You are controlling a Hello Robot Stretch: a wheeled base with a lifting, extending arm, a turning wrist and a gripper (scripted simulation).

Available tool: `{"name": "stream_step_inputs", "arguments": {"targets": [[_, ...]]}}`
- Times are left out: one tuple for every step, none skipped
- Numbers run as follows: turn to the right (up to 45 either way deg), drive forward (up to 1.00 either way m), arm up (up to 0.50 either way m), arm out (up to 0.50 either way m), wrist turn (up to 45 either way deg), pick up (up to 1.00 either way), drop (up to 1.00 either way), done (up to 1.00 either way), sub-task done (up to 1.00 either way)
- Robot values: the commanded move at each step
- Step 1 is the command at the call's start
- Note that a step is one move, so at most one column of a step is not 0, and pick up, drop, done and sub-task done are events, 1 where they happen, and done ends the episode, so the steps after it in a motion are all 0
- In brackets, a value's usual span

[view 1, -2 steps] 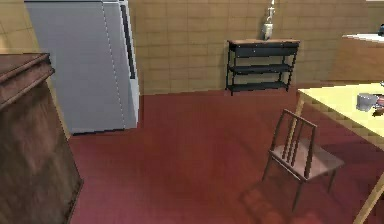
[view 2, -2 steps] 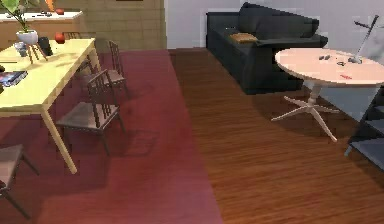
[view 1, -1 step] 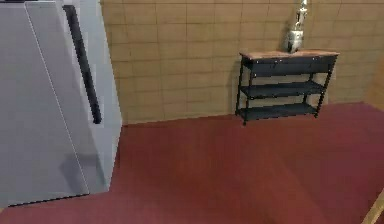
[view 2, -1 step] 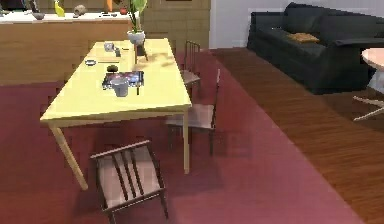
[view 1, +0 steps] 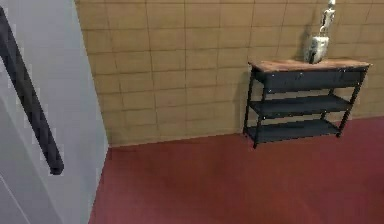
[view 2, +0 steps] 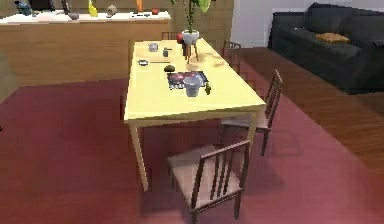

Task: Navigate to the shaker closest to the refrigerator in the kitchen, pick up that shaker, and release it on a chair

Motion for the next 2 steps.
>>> {"name": "stream_step_inputs", "arguments": {"targets": [[-9.0,0.00,0.00,0.00,0.0,0.00,0.00,0.00,0.00],[0.0,0.30,0.00,0.00,0.0,0.00,0.00,0.00,0.00]]}}
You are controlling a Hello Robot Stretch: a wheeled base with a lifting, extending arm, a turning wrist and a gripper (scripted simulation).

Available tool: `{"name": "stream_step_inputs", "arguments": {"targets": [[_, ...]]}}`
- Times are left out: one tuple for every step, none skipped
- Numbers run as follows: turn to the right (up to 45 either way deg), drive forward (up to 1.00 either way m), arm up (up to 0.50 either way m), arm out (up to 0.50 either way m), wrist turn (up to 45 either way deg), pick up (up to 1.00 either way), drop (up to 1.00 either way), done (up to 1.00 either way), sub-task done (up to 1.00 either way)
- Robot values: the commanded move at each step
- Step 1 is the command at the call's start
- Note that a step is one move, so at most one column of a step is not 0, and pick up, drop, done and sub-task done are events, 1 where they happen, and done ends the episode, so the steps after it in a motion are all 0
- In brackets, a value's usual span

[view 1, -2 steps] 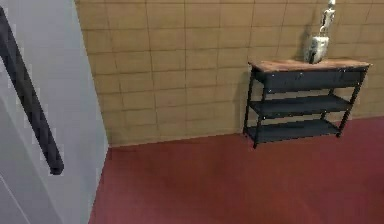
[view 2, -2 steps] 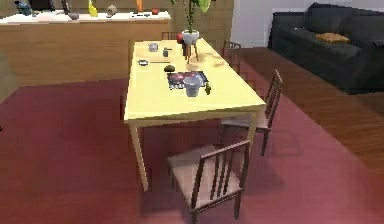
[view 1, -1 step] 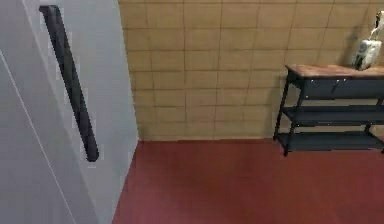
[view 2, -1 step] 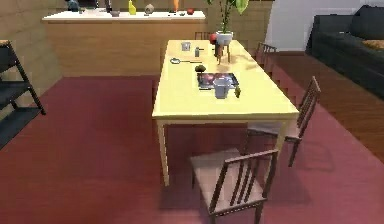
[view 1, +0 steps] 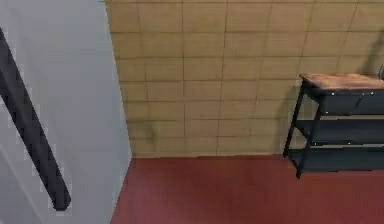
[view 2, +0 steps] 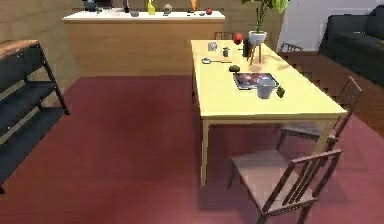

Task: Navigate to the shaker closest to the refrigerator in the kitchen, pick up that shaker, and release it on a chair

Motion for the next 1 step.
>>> {"name": "stream_step_inputs", "arguments": {"targets": [[45.0,0.00,0.00,0.00,0.0,0.00,0.00,0.00,0.00]]}}
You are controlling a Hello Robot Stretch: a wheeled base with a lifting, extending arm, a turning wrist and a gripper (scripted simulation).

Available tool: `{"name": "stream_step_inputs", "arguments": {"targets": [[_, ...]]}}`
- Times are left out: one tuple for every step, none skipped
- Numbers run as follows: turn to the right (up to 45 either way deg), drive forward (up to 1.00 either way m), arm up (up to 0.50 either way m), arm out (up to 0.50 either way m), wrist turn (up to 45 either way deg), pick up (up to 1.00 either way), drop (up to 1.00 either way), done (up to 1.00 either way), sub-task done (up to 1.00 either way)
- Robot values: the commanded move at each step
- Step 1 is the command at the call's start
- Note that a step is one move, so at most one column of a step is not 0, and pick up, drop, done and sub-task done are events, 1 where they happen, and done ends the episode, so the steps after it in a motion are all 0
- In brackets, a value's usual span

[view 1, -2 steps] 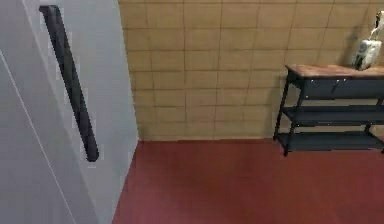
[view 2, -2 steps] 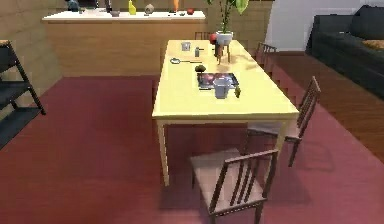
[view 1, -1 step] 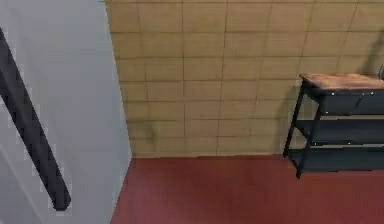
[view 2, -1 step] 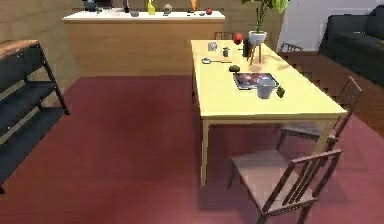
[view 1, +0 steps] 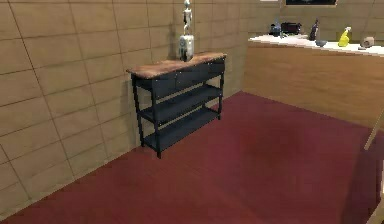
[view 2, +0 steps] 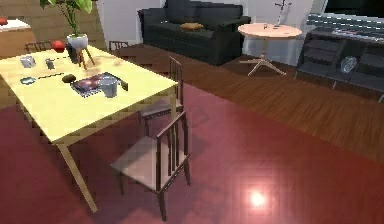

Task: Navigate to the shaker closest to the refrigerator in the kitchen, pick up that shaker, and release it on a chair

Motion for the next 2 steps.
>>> {"name": "stream_step_inputs", "arguments": {"targets": [[9.0,0.00,0.00,0.00,0.0,0.00,0.00,0.00,0.00],[0.0,0.85,0.00,0.00,0.0,0.00,0.00,0.00,0.00]]}}
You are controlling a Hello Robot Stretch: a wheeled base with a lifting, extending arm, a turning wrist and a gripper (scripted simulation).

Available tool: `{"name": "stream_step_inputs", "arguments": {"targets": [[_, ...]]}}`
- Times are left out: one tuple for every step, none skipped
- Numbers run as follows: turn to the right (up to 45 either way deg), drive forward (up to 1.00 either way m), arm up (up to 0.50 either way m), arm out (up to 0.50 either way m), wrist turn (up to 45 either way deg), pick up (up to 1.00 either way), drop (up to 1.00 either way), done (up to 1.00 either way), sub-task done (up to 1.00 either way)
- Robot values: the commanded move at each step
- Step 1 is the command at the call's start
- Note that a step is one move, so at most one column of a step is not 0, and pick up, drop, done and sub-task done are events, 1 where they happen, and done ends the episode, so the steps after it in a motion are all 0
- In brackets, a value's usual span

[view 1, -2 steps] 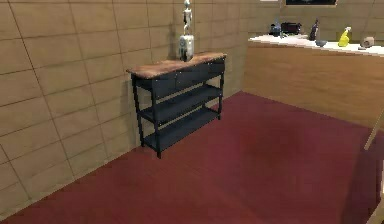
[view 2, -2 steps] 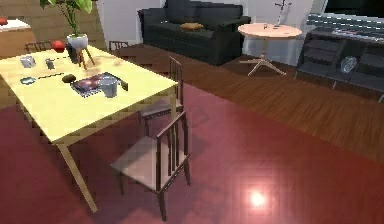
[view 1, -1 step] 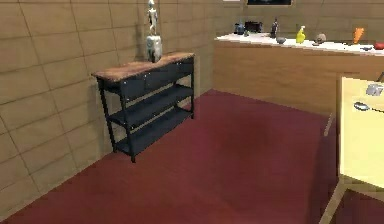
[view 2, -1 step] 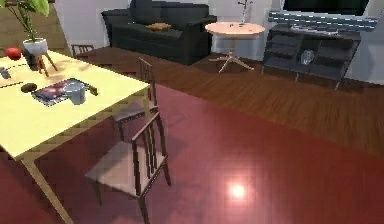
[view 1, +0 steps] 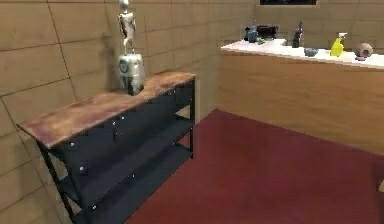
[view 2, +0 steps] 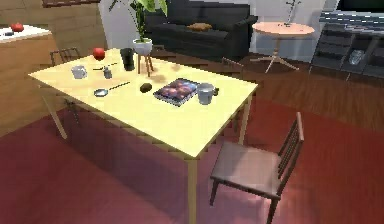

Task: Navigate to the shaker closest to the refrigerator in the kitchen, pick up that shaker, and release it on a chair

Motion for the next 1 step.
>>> {"name": "stream_step_inputs", "arguments": {"targets": [[27.0,0.00,0.00,0.00,0.0,0.00,0.00,0.00,0.00]]}}
